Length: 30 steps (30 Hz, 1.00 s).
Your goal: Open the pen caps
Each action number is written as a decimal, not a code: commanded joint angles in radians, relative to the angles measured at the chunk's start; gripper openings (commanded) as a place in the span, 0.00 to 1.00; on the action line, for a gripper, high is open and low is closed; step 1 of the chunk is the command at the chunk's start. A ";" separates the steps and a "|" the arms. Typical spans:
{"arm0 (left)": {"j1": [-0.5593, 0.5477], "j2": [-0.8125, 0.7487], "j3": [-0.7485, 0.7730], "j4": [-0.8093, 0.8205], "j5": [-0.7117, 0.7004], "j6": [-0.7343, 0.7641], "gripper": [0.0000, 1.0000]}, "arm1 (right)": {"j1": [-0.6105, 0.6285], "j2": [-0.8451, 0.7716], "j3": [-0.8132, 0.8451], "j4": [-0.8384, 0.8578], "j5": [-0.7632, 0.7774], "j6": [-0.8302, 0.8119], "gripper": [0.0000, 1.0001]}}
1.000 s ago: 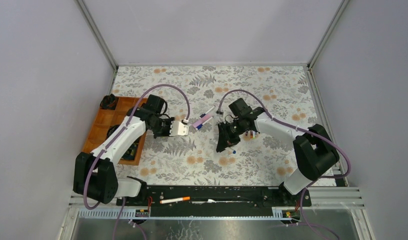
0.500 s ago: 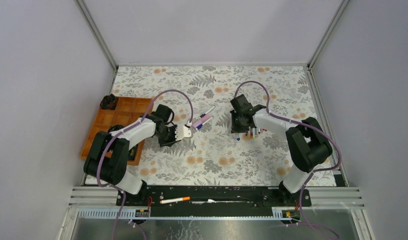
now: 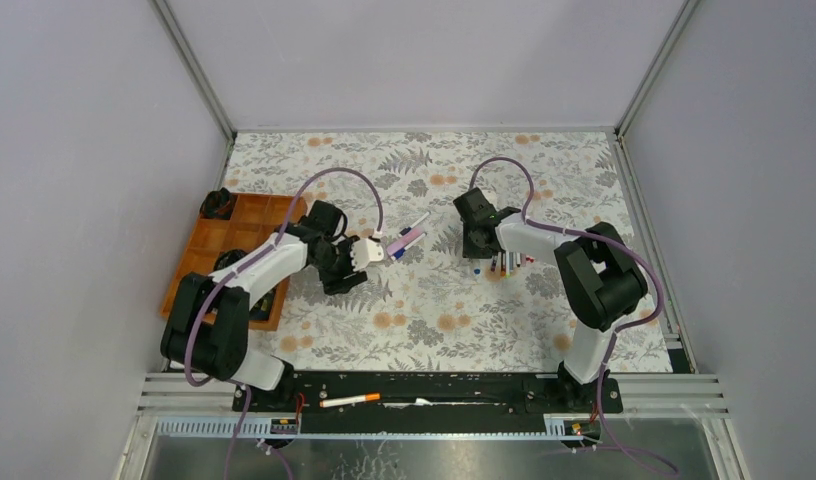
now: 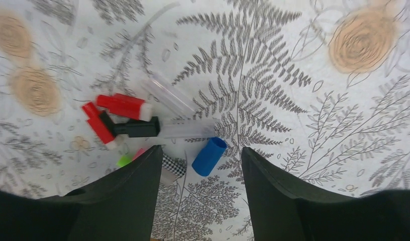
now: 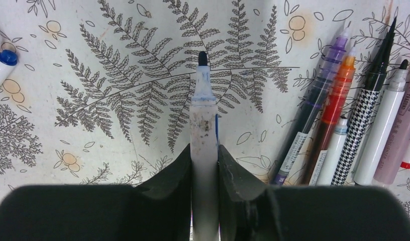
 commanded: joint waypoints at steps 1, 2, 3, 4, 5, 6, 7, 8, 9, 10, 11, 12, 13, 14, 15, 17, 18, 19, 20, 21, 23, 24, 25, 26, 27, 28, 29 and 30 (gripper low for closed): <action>-0.005 -0.048 0.112 -0.092 0.108 -0.069 0.67 | 0.001 0.028 0.004 0.007 0.074 0.007 0.26; -0.005 -0.051 0.139 -0.119 0.136 -0.084 0.68 | 0.001 0.025 -0.004 0.006 0.075 0.007 0.27; -0.004 -0.055 0.167 -0.143 0.162 -0.103 0.69 | 0.002 0.022 -0.007 0.006 0.076 0.007 0.28; -0.005 -0.058 0.194 -0.167 0.185 -0.123 0.70 | 0.001 0.019 -0.008 0.003 0.079 0.007 0.29; -0.005 -0.060 0.223 -0.194 0.208 -0.143 0.71 | 0.001 0.016 -0.010 0.002 0.080 0.007 0.30; -0.005 -0.060 0.253 -0.216 0.226 -0.161 0.71 | 0.002 0.012 -0.012 0.000 0.080 0.005 0.32; -0.004 -0.058 0.283 -0.244 0.244 -0.172 0.72 | 0.002 0.008 -0.012 -0.004 0.079 0.004 0.33; -0.005 -0.058 0.312 -0.268 0.257 -0.181 0.73 | 0.001 0.005 -0.012 -0.007 0.081 0.004 0.34; -0.005 -0.058 0.337 -0.287 0.266 -0.192 0.73 | 0.001 0.000 -0.012 -0.010 0.082 0.002 0.35; -0.005 -0.061 0.361 -0.304 0.272 -0.195 0.73 | 0.002 -0.005 -0.012 -0.014 0.082 0.000 0.36; -0.005 -0.065 0.379 -0.316 0.277 -0.199 0.74 | 0.002 -0.010 -0.012 -0.015 0.081 -0.001 0.36; -0.005 -0.073 0.392 -0.325 0.279 -0.203 0.74 | 0.001 -0.015 -0.012 -0.016 0.081 -0.003 0.35; -0.004 -0.081 0.403 -0.331 0.282 -0.206 0.74 | 0.002 -0.021 -0.012 -0.019 0.082 -0.005 0.33; -0.004 -0.089 0.416 -0.332 0.283 -0.210 0.74 | 0.001 -0.029 -0.011 -0.023 0.086 -0.007 0.32; -0.004 -0.099 0.420 -0.332 0.283 -0.214 0.74 | 0.001 -0.035 -0.010 -0.025 0.091 -0.009 0.31; -0.003 -0.117 0.430 -0.332 0.282 -0.218 0.76 | 0.002 -0.046 -0.006 -0.035 0.102 -0.015 0.31; -0.003 -0.125 0.433 -0.329 0.277 -0.224 0.79 | 0.001 -0.052 -0.001 -0.040 0.107 -0.019 0.31; -0.003 -0.131 0.436 -0.322 0.264 -0.233 0.87 | 0.002 -0.059 0.003 -0.046 0.110 -0.023 0.31; -0.003 -0.136 0.437 -0.310 0.245 -0.243 0.93 | 0.002 -0.065 0.008 -0.050 0.111 -0.030 0.32; -0.003 -0.140 0.437 -0.295 0.225 -0.257 0.95 | 0.002 -0.072 0.016 -0.053 0.110 -0.034 0.33; 0.002 -0.146 0.439 -0.280 0.207 -0.262 0.97 | 0.002 -0.083 0.033 -0.058 0.097 -0.041 0.37; 0.005 -0.150 0.438 -0.276 0.206 -0.264 0.98 | 0.002 -0.089 0.042 -0.055 0.085 -0.046 0.39; 0.009 -0.153 0.438 -0.270 0.204 -0.269 0.98 | 0.001 -0.095 0.049 -0.051 0.072 -0.051 0.41; 0.011 -0.156 0.438 -0.262 0.201 -0.279 0.99 | 0.001 -0.099 0.059 -0.046 0.059 -0.056 0.43; 0.011 -0.159 0.437 -0.254 0.194 -0.291 0.98 | 0.002 -0.099 0.072 -0.044 0.046 -0.061 0.45; 0.012 -0.160 0.437 -0.246 0.188 -0.299 0.99 | 0.003 -0.098 0.083 -0.043 0.033 -0.064 0.46; 0.013 -0.161 0.438 -0.235 0.182 -0.308 0.98 | 0.002 -0.096 0.095 -0.042 0.019 -0.065 0.46; 0.014 -0.161 0.436 -0.229 0.174 -0.314 0.99 | 0.004 -0.091 0.106 -0.039 0.002 -0.067 0.47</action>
